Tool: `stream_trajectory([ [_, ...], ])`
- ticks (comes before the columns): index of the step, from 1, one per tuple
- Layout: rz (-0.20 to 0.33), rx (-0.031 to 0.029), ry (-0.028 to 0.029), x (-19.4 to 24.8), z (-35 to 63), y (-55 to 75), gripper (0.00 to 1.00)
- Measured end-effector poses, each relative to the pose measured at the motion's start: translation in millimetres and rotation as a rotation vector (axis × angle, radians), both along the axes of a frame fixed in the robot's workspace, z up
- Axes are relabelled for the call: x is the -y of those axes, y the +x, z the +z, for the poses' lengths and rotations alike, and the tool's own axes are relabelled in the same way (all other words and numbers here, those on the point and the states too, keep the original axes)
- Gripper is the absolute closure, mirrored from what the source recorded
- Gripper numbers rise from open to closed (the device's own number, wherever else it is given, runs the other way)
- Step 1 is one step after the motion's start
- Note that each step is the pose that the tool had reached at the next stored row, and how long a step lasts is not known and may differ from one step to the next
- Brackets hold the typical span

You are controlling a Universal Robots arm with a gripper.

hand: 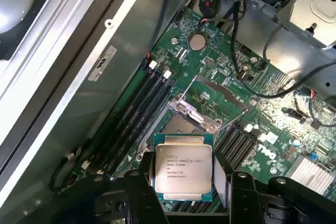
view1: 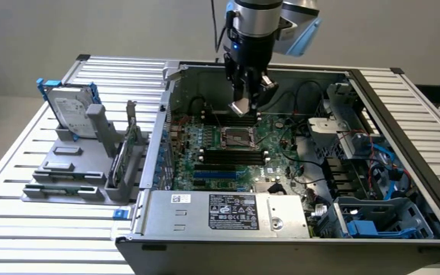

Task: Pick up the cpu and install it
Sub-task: 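Place the cpu into insertion slot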

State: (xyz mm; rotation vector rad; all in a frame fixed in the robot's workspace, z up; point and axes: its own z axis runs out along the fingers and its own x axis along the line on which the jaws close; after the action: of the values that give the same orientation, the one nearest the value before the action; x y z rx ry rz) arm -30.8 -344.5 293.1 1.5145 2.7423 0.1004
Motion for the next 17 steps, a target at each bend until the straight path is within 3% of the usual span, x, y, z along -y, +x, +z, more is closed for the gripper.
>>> stream_trajectory([
  [17, -0.309, 0.0, 0.0, 0.0, -11.3, 0.0, 0.45],
])
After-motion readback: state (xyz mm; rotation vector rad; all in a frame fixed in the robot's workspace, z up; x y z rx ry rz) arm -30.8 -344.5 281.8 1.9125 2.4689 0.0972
